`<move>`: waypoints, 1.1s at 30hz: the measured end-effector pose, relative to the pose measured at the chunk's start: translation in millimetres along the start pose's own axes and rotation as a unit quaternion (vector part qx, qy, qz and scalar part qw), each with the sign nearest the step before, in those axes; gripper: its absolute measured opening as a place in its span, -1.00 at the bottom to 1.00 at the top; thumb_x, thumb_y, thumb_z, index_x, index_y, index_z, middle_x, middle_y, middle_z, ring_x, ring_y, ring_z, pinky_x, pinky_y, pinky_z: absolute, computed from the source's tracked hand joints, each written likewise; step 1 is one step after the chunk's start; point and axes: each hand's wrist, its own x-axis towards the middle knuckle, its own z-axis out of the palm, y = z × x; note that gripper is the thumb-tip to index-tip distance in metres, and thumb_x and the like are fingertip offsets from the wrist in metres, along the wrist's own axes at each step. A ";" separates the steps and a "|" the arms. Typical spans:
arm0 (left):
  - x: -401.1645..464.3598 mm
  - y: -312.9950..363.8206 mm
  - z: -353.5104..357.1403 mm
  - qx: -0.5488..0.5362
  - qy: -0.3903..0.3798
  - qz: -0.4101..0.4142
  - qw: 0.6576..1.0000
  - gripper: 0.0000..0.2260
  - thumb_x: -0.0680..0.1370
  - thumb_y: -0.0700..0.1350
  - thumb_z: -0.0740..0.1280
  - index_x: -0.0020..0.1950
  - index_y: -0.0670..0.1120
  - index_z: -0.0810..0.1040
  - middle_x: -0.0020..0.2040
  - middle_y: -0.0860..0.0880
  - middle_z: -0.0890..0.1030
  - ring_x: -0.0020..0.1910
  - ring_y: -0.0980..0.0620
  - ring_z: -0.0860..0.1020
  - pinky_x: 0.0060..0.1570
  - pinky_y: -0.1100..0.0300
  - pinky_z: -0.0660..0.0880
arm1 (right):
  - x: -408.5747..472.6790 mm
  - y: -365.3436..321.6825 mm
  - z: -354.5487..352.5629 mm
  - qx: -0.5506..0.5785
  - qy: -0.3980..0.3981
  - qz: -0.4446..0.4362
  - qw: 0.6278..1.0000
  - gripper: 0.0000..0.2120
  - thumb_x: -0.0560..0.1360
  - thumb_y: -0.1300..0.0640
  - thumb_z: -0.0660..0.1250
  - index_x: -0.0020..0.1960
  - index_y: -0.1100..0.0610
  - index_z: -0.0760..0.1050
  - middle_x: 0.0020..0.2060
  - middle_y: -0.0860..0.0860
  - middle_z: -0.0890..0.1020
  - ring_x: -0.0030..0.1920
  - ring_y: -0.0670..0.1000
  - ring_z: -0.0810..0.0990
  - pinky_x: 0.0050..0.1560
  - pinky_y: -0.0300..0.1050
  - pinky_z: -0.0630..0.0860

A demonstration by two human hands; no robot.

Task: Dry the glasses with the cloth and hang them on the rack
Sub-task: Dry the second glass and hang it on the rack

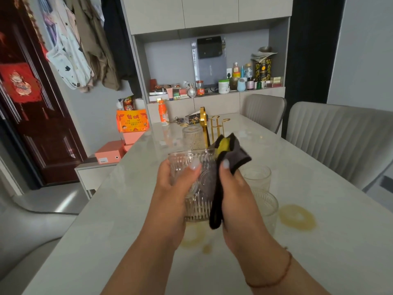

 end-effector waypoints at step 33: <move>-4.9 2.5 -2.4 -0.016 0.004 0.002 1.000 -0.53 0.35 0.12 0.48 0.20 0.01 0.56 0.06 -0.04 0.71 0.06 -0.06 0.69 -0.09 0.04 0.61 | -2.9 -6.2 4.3 -0.099 -0.028 -0.040 0.994 -0.37 0.26 -0.47 0.08 0.20 -0.22 0.49 0.06 -0.15 0.67 0.13 -0.05 0.62 0.24 0.09 0.49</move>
